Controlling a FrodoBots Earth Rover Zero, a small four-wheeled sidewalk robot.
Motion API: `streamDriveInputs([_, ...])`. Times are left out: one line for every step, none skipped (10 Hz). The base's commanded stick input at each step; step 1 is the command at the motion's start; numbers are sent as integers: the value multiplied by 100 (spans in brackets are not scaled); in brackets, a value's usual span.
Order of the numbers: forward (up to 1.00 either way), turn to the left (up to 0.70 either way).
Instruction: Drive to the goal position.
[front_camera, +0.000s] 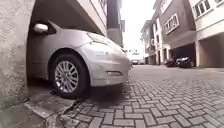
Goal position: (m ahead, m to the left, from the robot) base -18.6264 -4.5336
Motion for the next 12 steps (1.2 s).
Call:
streamDriveInputs([5,4])
streamDriveInputs([5,1])
streamDriveInputs([5,-50])
streamDriveInputs([5,-50])
streamDriveInputs([5,-50])
streamDriveInputs([5,-50])
streamDriveInputs([5,-50])
streamDriveInputs([5,-50])
streamDriveInputs([5,-50])
streamDriveInputs([5,-50])
streamDriveInputs([5,-50])
streamDriveInputs([5,-50])
